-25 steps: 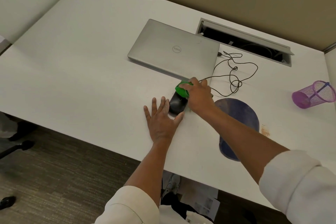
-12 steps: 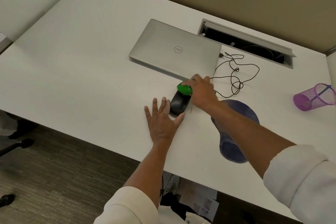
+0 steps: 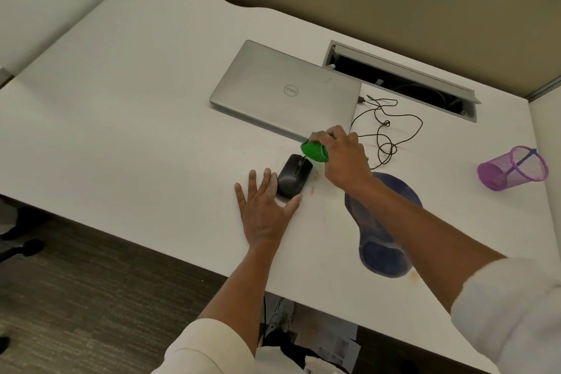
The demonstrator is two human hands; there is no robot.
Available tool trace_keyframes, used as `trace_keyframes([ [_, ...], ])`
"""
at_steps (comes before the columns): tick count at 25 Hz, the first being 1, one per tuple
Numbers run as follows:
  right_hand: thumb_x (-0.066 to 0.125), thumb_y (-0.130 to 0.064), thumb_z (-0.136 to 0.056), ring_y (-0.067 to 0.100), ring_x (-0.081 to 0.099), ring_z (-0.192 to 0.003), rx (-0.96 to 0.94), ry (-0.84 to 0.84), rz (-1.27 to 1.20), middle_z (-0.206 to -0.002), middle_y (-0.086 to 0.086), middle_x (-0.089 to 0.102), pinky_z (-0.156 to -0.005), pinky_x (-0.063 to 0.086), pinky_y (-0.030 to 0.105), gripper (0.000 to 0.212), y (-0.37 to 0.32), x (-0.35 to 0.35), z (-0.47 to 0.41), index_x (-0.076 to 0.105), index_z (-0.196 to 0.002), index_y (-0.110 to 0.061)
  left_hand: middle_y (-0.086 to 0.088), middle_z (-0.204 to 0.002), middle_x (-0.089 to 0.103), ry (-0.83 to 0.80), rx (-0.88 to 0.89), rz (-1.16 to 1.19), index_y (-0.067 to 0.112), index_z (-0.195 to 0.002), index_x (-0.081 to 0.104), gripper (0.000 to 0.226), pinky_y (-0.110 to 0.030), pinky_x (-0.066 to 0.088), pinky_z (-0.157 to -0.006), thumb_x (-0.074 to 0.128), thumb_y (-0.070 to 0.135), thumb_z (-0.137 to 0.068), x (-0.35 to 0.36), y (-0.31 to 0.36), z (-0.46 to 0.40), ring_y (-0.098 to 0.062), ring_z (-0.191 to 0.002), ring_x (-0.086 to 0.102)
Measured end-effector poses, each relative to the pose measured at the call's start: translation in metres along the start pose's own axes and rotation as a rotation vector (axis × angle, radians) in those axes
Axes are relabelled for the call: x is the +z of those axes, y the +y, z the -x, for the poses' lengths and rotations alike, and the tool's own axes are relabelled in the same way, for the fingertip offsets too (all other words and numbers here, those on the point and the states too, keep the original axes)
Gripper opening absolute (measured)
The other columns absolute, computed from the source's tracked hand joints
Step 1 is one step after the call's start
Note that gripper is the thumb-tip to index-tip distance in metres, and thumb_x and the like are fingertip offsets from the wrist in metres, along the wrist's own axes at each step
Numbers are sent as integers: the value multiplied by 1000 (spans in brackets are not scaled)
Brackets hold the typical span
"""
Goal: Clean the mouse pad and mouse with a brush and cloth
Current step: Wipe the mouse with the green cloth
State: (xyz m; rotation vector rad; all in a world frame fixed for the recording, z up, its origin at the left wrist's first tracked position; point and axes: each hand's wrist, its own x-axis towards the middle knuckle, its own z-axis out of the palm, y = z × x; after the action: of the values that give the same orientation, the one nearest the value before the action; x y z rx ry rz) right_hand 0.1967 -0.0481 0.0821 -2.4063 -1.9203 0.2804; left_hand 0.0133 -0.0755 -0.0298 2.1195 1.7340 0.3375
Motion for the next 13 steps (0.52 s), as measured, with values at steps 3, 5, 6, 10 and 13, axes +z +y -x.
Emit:
trace_keyframes([
  [3, 60, -1, -80, 32, 43, -111, -64, -94, 99, -133, 1, 43, -91, 42, 44, 66, -7, 10, -9, 54, -133, -40, 8, -165, 31, 4, -2, -5, 25, -157, 37, 90, -49, -5, -127, 29, 83, -89, 0, 1, 0, -19, -158, 8],
  [5, 60, -3, -83, 32, 41, -114, -82, -136, 103, -136, 0, 42, -93, 39, 43, 65, -13, 23, -2, 54, -134, -43, 8, -165, 30, 0, -5, -9, 25, -157, 37, 90, -49, -5, -127, 30, 83, -89, 0, 1, 0, -19, -158, 7],
  [6, 60, -3, -83, 31, 40, -115, -71, -140, 80, -137, -1, 41, -94, 38, 43, 66, -14, 28, 1, 55, -135, -44, 8, -165, 30, -1, -6, -12, 25, -157, 37, 89, -49, -5, -127, 31, 83, -89, 1, 1, -1, -19, -158, 7],
  [10, 60, 2, -83, 30, 36, -118, -23, -168, -24, -138, -4, 39, -95, 38, 40, 69, -12, 33, 8, 56, -134, -45, 8, -166, 29, -8, -2, -15, 25, -157, 36, 89, -50, -4, -127, 32, 83, -89, 0, 2, -1, -19, -158, 7],
  [13, 60, -2, -90, 35, 36, -119, 25, -134, -3, -137, 2, 37, -99, 39, 45, 63, -21, 35, 7, 54, -137, -42, 8, -166, 29, -4, -6, -20, 25, -157, 36, 90, -50, -4, -127, 30, 83, -89, 0, 1, 0, -19, -158, 6],
])
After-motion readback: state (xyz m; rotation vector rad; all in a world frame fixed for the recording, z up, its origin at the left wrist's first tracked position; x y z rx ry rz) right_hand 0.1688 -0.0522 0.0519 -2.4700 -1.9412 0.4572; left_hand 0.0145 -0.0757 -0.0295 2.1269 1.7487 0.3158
